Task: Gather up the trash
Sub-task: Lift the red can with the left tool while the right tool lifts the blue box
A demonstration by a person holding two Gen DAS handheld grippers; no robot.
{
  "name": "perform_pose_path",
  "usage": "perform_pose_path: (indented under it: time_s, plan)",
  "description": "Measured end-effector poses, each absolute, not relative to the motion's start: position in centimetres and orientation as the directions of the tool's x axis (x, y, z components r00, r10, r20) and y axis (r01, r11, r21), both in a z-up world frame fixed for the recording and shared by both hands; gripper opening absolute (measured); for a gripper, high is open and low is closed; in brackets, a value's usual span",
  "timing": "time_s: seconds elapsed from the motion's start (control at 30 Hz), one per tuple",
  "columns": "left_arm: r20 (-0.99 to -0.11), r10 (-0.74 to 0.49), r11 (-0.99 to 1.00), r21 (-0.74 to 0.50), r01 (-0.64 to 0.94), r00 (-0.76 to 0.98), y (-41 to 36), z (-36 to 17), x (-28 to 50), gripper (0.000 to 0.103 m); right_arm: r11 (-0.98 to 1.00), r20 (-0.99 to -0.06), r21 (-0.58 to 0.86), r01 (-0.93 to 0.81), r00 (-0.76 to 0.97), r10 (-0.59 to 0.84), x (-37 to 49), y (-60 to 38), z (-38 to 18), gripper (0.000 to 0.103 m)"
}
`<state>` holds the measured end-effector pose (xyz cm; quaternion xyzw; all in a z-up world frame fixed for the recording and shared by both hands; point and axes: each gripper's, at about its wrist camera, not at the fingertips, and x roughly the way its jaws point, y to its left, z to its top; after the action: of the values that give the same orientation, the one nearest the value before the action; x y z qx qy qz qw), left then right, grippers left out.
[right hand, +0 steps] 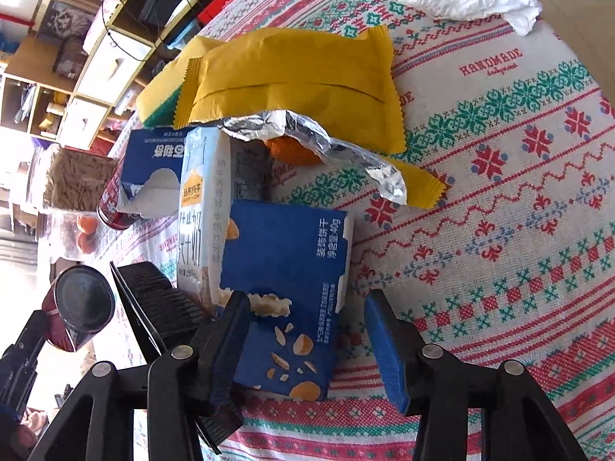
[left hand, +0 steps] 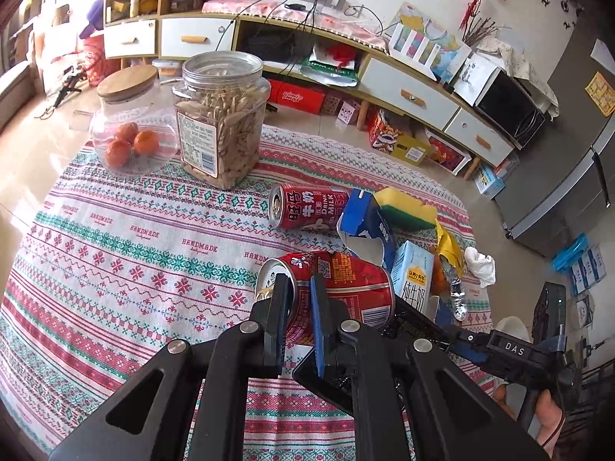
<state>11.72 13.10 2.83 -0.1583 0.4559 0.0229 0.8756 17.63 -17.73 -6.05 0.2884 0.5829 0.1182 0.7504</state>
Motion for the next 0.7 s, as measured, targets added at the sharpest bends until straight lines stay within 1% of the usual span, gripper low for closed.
perform_pose_path:
  time_s: [0.03, 0.07, 0.13, 0.2, 0.23, 0.3, 0.33, 0.37, 0.47, 0.7]
  plan:
    - [-0.806, -0.106, 0.949, -0.257, -0.184, 0.582, 13.1, 2.8, 11.8, 0.011, 0.811, -0.807, 0.566, 0.149, 0.299, 0.509, 17.8, -17.5, -5.9, 0.068]
    - [-0.807, -0.105, 0.949, -0.256, -0.184, 0.582, 13.1, 2.7, 11.8, 0.011, 0.822, -0.815, 0.552, 0.140, 0.299, 0.496, 18.0, -17.1, -5.9, 0.070]
    - [-0.808, -0.103, 0.949, -0.254, -0.186, 0.580, 13.2, 2.7, 11.8, 0.011, 0.846, -0.835, 0.518, 0.124, 0.289, 0.469, 18.2, -16.4, -6.2, 0.070]
    - [-0.808, -0.103, 0.949, -0.255, -0.187, 0.580, 13.3, 2.6, 11.9, 0.011, 0.845, -0.834, 0.521, 0.116, 0.280, 0.476, 18.3, -15.6, -6.9, 0.070]
    - [-0.808, -0.102, 0.948, -0.255, -0.188, 0.580, 13.3, 2.6, 11.9, 0.011, 0.856, -0.835, 0.508, 0.098, 0.302, 0.461, 18.2, -15.3, -6.7, 0.070]
    - [-0.808, -0.100, 0.949, -0.253, -0.189, 0.581, 13.4, 2.6, 11.8, 0.011, 0.889, -0.860, 0.453, 0.069, 0.298, 0.415, 18.1, -14.7, -6.7, 0.052]
    - [-0.808, -0.099, 0.949, -0.252, -0.189, 0.581, 13.4, 2.6, 11.8, 0.011, 0.886, -0.854, 0.459, 0.065, 0.307, 0.420, 18.0, -14.8, -6.6, 0.042]
    - [-0.808, -0.099, 0.949, -0.252, -0.189, 0.581, 13.4, 2.6, 11.8, 0.011, 0.870, -0.839, 0.488, 0.071, 0.314, 0.445, 17.9, -15.0, -6.6, 0.034]
    - [-0.808, -0.101, 0.949, -0.254, -0.188, 0.581, 13.3, 2.6, 11.8, 0.011, 0.846, -0.814, 0.528, 0.073, 0.329, 0.479, 17.5, -15.9, -5.9, 0.029]
    - [-0.793, -0.106, 0.953, -0.253, -0.165, 0.601, 12.8, 3.6, 11.2, 0.011, 0.872, -0.826, 0.488, 0.046, 0.347, 0.444, 15.5, -16.6, -3.6, 0.027]
